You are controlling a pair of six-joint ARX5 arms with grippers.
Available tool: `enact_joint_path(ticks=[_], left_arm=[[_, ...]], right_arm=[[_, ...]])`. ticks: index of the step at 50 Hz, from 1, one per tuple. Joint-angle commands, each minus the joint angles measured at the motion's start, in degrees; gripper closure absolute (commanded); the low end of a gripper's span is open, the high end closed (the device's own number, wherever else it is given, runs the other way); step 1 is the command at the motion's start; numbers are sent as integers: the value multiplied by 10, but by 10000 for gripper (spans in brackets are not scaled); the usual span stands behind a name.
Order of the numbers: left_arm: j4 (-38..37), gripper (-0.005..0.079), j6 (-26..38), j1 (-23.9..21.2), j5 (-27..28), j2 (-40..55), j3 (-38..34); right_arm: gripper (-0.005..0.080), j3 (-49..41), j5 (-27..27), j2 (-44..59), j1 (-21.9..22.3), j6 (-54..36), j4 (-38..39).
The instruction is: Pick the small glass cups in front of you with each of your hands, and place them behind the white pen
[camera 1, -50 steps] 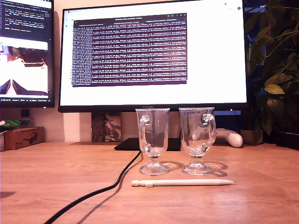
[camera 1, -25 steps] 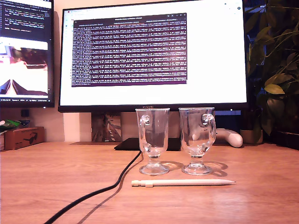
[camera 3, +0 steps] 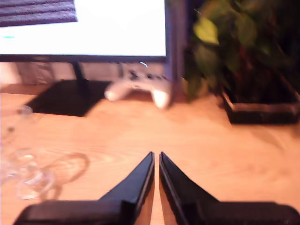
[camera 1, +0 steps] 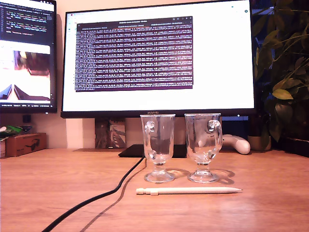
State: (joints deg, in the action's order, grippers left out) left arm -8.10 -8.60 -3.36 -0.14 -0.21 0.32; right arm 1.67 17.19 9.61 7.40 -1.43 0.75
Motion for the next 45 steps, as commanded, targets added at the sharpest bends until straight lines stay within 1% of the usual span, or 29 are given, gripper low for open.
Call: enact_joint_path(ticks=[1,2,3,7,8,12,19,20,23,33,36,40,45], left_arm=[[3,764,4,0,-3,-5,-17],[5,764,5,0,-4,-5,-17],[15,764,13,0,-10,-5,-17],[30,764,16,-2,-12,-5,-17],[34,764,28,-2,-13,-5,-17],[43,764,38,-2,-13,-5,-17],[51,764,53,-4,-20,-5,-17],[51,764,72,-5,-20,-5,-17],[46,764,82,-5,-21,-5,-17],[39,764,87,-5,-17,-5,-17],[34,764,87,-5,-14,-5,-17],[29,764,87,-5,-14,-5,-17],[24,764,89,-5,-9,-5,-17]], right_arm=[[765,-14,4,-20,-4,-2,5],[765,-14,5,-28,-5,-2,6],[765,-14,5,-60,-7,-7,7],[765,-14,5,-95,-10,-16,7],[765,-14,5,-99,-10,-16,14],[765,-14,21,-95,-12,-20,44],[765,-14,24,-96,-18,-30,105],[765,-14,24,-96,-19,-30,112],[765,-14,24,-96,-21,-30,123],[765,-14,19,-96,-21,-29,90],[765,-14,-6,-96,-20,-29,69],[765,-14,-69,-96,-20,-15,27],[765,-14,-109,-96,-20,15,-27]])
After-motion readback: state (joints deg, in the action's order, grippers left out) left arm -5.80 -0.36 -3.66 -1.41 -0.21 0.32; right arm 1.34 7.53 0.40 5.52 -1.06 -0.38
